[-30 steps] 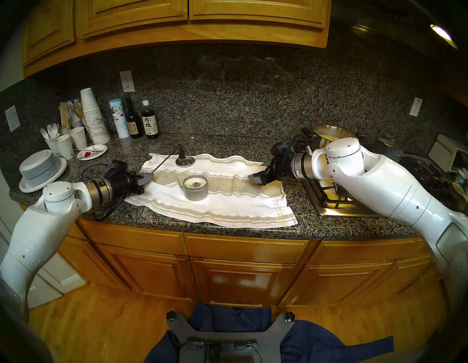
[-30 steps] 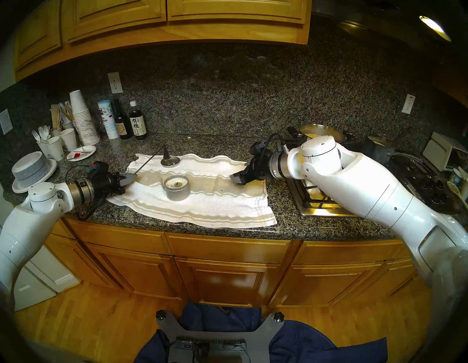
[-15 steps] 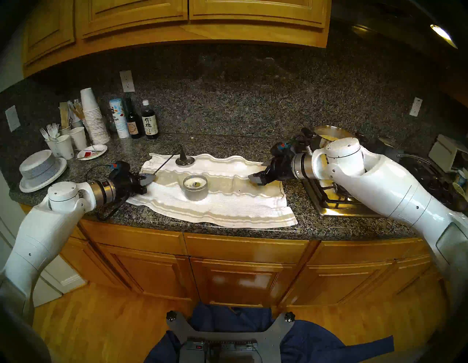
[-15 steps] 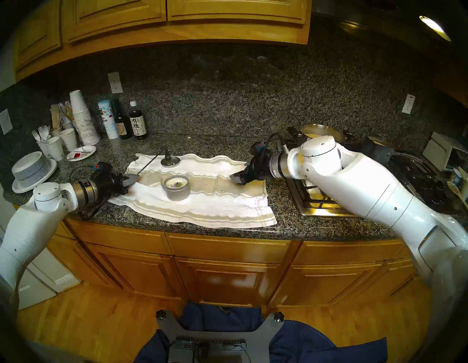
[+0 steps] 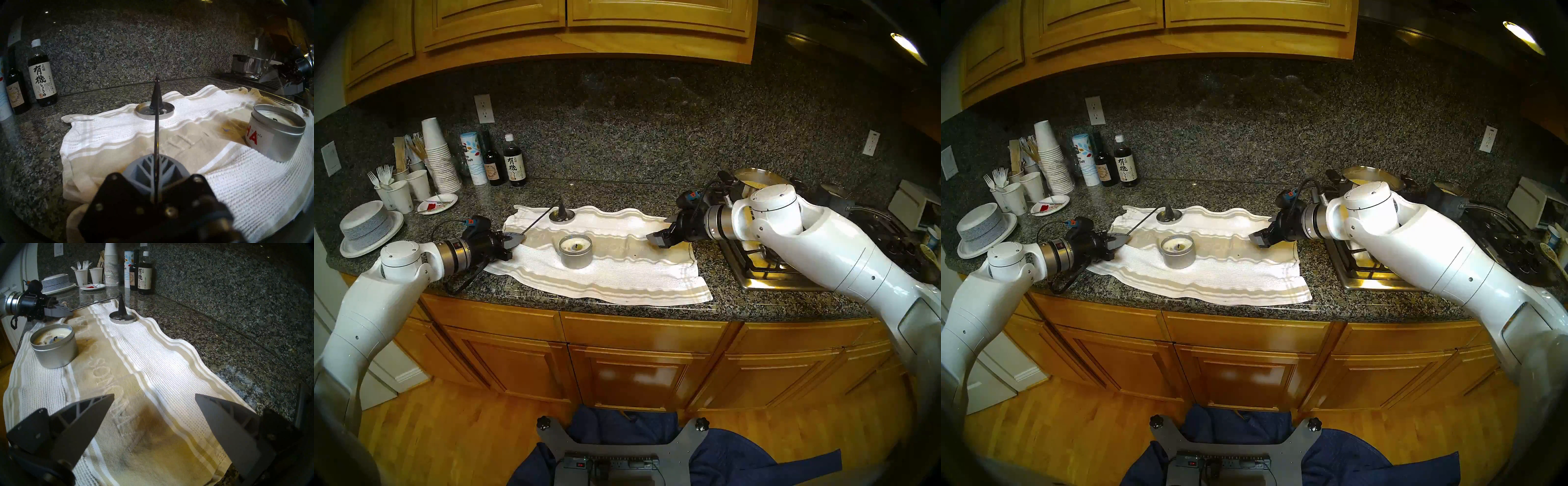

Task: Put out candle flame

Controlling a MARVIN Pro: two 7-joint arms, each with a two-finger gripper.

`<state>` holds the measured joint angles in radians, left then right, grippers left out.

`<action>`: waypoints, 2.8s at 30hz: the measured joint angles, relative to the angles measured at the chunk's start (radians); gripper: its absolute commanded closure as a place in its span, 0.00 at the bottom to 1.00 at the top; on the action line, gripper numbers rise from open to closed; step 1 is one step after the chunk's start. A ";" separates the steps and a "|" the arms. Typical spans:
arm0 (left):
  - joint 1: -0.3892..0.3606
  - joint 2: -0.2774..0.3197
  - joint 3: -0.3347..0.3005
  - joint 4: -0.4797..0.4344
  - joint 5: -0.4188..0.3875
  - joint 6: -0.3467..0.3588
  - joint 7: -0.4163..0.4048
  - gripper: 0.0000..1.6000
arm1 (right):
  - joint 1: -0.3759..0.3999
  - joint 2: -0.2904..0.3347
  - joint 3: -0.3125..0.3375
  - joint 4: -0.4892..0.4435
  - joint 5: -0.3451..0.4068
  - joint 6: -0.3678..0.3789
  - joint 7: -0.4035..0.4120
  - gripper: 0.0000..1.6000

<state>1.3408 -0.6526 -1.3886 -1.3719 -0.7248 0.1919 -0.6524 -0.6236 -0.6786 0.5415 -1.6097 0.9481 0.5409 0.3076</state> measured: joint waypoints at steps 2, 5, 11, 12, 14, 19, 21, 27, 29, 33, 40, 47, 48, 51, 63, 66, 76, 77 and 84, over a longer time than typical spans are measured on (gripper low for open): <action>-0.003 0.000 0.003 0.002 0.003 0.002 -0.003 0.91 | 0.000 0.000 0.000 0.000 0.000 0.000 0.000 0.00; -0.008 0.001 0.006 0.005 0.008 0.004 -0.007 0.87 | 0.000 0.000 0.000 0.000 0.000 0.000 0.000 0.00; -0.016 0.002 0.010 0.009 0.016 0.008 -0.014 0.65 | 0.000 0.000 0.000 0.000 0.000 0.000 0.000 0.00; -0.016 0.003 0.011 0.009 0.017 0.008 -0.014 0.62 | 0.000 0.000 0.000 0.000 0.000 0.000 0.000 0.00; -0.018 0.003 0.011 0.010 0.018 0.010 -0.016 0.60 | 0.000 0.000 0.000 0.000 0.000 0.000 0.000 0.00; -0.019 0.004 0.011 0.011 0.018 0.011 -0.020 0.51 | 0.000 0.000 0.000 0.000 0.000 0.000 0.000 0.00; -0.019 0.005 0.009 0.011 0.017 0.011 -0.022 0.50 | 0.000 0.000 0.000 0.000 0.000 0.000 0.000 0.00; -0.018 0.013 0.002 0.003 0.012 0.011 -0.031 0.32 | 0.000 0.000 0.000 0.000 0.000 0.000 0.000 0.00; -0.017 0.015 -0.003 -0.001 0.010 0.011 -0.033 0.29 | 0.000 0.000 0.000 0.000 0.000 0.000 0.000 0.00; -0.009 0.022 -0.020 -0.014 0.002 0.008 -0.035 0.13 | 0.000 0.000 0.000 0.000 0.000 0.000 0.000 0.00; 0.012 0.038 -0.076 -0.050 -0.020 -0.012 -0.037 0.00 | 0.000 0.000 0.000 0.000 0.000 0.000 0.000 0.00; 0.050 0.051 -0.154 -0.095 -0.051 -0.035 -0.021 0.00 | 0.000 0.000 0.000 0.000 0.000 0.000 0.000 0.00; 0.060 0.053 -0.168 -0.102 -0.057 -0.039 -0.017 0.00 | 0.000 0.000 0.000 0.000 0.000 0.000 0.000 0.00; 0.092 0.054 -0.209 -0.120 -0.072 -0.052 0.000 0.00 | 0.000 0.000 0.000 0.000 0.000 0.000 0.000 0.00; 0.239 0.027 -0.364 -0.207 -0.114 -0.092 0.070 0.00 | 0.000 0.000 0.000 0.000 0.000 0.000 0.000 0.00; 0.273 0.010 -0.386 -0.224 -0.117 -0.098 0.090 0.00 | 0.000 0.000 0.000 0.000 0.000 0.000 0.000 0.00; 0.309 -0.019 -0.407 -0.248 -0.117 -0.104 0.126 0.00 | 0.000 0.000 0.000 0.000 0.000 0.000 0.000 0.00; 0.310 -0.020 -0.408 -0.249 -0.117 -0.104 0.128 0.00 | 0.000 0.000 0.000 0.000 0.000 0.000 0.000 0.00; 0.315 -0.023 -0.415 -0.257 -0.117 -0.105 0.139 0.00 | 0.000 0.000 0.000 0.000 0.000 0.000 0.000 0.00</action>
<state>1.6557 -0.6753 -1.8033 -1.6293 -0.8418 0.0871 -0.5137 -0.6234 -0.6784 0.5412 -1.6096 0.9482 0.5406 0.3078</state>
